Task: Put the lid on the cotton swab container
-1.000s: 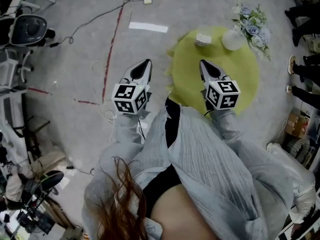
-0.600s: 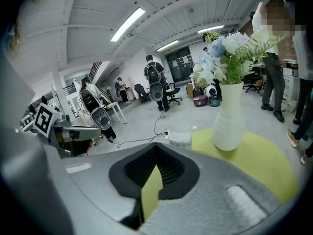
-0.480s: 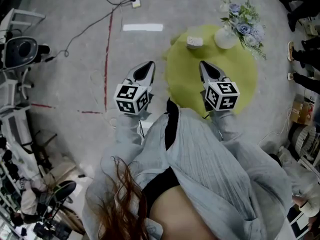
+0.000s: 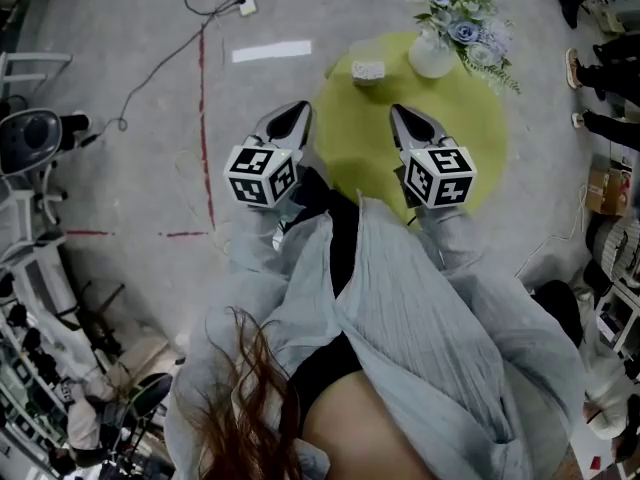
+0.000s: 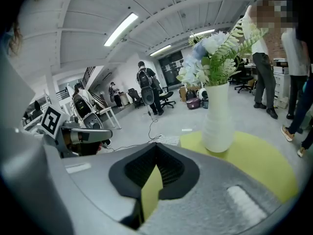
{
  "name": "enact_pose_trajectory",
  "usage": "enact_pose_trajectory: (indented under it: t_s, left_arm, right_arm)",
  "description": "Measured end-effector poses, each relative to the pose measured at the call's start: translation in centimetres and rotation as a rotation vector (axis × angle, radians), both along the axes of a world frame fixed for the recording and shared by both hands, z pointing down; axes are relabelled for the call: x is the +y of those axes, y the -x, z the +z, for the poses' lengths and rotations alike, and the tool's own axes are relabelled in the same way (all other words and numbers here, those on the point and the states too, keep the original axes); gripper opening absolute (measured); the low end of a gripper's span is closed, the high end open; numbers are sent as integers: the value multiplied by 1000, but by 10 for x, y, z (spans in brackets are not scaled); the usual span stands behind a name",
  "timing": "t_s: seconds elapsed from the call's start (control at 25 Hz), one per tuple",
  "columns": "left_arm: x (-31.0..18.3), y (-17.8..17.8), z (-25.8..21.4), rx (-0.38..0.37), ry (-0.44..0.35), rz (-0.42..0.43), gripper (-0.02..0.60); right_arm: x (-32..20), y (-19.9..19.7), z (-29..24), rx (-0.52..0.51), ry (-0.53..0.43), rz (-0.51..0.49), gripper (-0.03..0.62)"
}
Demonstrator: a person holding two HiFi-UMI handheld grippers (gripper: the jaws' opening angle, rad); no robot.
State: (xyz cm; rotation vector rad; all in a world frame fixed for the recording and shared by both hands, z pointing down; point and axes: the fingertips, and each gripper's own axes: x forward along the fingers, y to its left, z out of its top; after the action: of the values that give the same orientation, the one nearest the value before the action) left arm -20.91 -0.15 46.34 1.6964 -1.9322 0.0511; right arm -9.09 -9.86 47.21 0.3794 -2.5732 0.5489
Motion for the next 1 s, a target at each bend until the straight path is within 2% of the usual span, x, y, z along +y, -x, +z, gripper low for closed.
enact_pose_trajectory:
  t_s: [0.28, 0.48, 0.84, 1.0]
  left_arm:
    - [-22, 4, 8, -17, 25, 66, 18]
    - [-41, 10, 18, 1, 39, 118, 18]
    - [-82, 21, 33, -4, 66, 229, 18]
    - [-98, 30, 37, -7, 77, 283, 18]
  right_arm:
    - [-7, -8, 4, 4, -7, 43, 2]
    - [-15, -12, 4, 5, -11, 86, 2]
    - [-22, -14, 19, 53, 9, 151, 2]
    - [-28, -13, 25, 75, 25, 209, 2]
